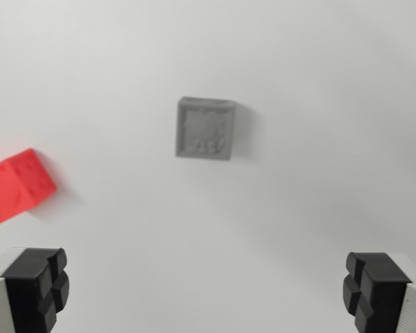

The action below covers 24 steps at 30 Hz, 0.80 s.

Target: Destack cube

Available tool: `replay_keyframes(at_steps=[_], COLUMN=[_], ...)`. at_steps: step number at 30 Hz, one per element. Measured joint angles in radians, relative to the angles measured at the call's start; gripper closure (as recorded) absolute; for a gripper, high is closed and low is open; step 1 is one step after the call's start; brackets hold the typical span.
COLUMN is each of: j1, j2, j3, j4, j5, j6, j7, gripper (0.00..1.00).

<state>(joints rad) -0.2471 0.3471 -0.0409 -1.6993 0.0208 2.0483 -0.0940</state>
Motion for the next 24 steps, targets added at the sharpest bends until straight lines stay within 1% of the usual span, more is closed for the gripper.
replay_keyframes(at_steps=[11, 24], j1=[0.000, 0.000], j2=[-0.013, -0.012], j3=[0.000, 0.000], j4=[0.027, 0.030], j5=[0.000, -0.001], j6=[-0.040, -0.045], j7=[0.001, 0.001], gripper=[0.00, 0.00])
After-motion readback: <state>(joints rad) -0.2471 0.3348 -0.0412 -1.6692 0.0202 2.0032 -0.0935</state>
